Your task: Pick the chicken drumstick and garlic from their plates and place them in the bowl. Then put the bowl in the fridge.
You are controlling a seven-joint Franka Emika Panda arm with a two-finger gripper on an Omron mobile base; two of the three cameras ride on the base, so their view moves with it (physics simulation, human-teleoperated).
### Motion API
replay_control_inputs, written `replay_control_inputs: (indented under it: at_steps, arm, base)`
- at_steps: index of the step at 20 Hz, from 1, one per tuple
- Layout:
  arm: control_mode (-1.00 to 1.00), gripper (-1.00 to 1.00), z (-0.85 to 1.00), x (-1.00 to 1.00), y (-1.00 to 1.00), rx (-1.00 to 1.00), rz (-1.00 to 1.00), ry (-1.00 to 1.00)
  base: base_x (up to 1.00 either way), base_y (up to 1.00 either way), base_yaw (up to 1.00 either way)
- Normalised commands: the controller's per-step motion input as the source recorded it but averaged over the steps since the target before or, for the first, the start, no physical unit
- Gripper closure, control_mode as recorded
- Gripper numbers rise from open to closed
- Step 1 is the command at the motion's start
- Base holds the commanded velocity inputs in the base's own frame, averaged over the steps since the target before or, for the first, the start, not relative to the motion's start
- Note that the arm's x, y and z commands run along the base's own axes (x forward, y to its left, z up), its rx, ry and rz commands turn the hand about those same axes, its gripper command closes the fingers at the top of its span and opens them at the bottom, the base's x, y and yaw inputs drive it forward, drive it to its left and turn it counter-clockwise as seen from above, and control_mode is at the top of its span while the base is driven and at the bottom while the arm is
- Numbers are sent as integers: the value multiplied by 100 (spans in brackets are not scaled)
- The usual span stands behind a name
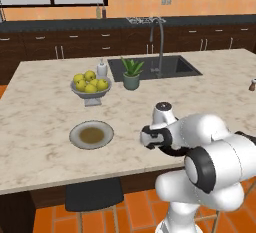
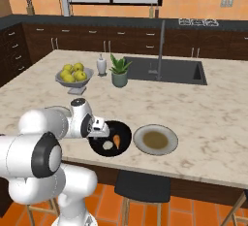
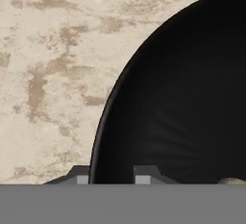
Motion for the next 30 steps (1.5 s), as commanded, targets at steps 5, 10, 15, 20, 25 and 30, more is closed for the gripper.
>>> replay_control_inputs:
  at_steps: [5,10,15,20,25,30]
  arm:
    - [-100,100,53,-55,-5,1,14,0]
    - [-100,100,86,-41,21,-1,19,6]
    - [-100,100,62,-50,42,-9,34,11]
    - [-100,100,47,-46,45,-12,25,0]
    - [-100,100,23,-11,6,-5,10,-15]
    - [-100,100,13,0,0,0,5,-6]
  base:
    - [0,0,0]
    - [0,0,0]
    - [0,0,0]
    - [0,0,0]
    - [0,0,0]
    - [0,0,0]
